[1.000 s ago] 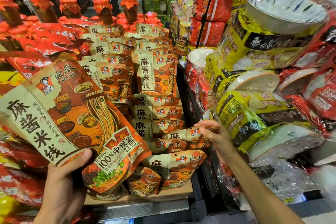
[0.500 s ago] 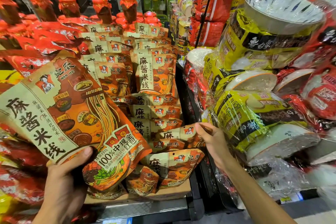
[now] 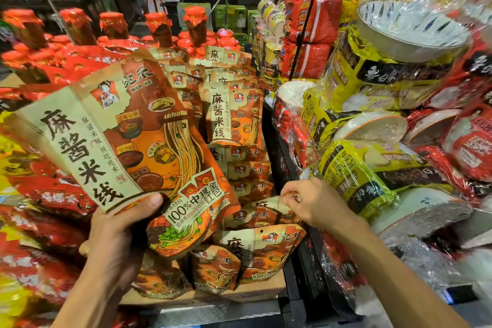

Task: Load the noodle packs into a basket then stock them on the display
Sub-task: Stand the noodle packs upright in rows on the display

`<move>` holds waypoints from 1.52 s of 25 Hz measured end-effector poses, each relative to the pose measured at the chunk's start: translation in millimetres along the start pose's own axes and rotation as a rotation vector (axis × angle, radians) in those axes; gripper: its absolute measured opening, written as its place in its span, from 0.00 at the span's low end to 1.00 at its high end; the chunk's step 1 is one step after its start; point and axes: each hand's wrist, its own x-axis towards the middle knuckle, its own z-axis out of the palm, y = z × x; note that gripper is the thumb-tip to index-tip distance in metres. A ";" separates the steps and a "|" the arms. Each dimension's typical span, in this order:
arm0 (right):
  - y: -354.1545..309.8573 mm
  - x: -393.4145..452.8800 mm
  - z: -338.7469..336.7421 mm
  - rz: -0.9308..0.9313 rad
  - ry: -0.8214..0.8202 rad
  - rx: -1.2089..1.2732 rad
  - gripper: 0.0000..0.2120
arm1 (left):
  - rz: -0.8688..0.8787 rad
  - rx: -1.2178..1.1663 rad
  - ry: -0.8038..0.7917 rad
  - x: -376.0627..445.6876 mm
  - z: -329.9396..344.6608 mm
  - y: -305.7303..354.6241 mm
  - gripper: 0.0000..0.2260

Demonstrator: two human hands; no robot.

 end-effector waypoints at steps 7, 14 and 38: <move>-28.7 16.2 -73.5 -0.066 0.056 0.699 0.17 | 0.123 0.096 -0.185 29.2 43.1 19.8 0.14; -74.2 41.9 -198.4 -0.355 0.185 0.574 0.35 | 0.090 0.291 -0.342 59.7 96.2 6.3 0.18; -17.7 87.1 -141.8 -0.213 0.398 1.093 0.20 | 0.243 1.717 -0.890 116.6 55.2 -63.2 0.15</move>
